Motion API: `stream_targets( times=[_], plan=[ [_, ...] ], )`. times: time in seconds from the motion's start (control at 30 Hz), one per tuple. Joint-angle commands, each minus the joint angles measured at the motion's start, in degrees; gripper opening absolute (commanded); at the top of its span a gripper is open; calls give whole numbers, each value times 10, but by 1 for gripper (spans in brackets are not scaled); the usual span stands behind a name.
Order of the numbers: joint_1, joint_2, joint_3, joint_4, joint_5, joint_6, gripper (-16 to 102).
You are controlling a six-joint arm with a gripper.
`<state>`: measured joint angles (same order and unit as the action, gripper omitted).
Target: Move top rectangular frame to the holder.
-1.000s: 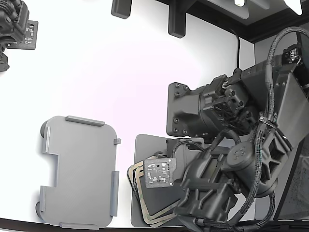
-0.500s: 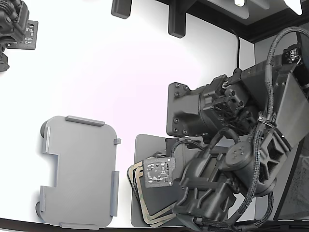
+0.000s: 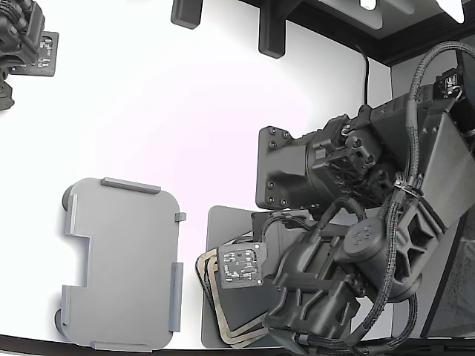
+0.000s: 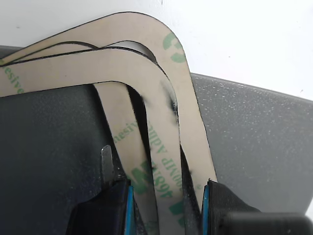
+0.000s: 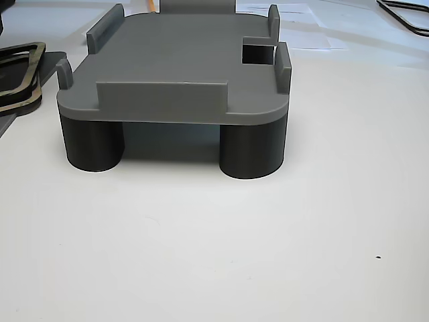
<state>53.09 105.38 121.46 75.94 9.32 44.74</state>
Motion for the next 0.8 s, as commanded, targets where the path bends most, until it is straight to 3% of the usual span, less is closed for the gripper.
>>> stream_targets(
  times=[0.0,0.53,0.63,0.77],
  plan=[
    [-7,9,-7,-4,2,-2,54],
    [-8,20,15,-15,4,-2,40],
    [-9,21,16,-16,7,-1,29],
    [-10,21,4,0,12,3,-3]
  ],
)
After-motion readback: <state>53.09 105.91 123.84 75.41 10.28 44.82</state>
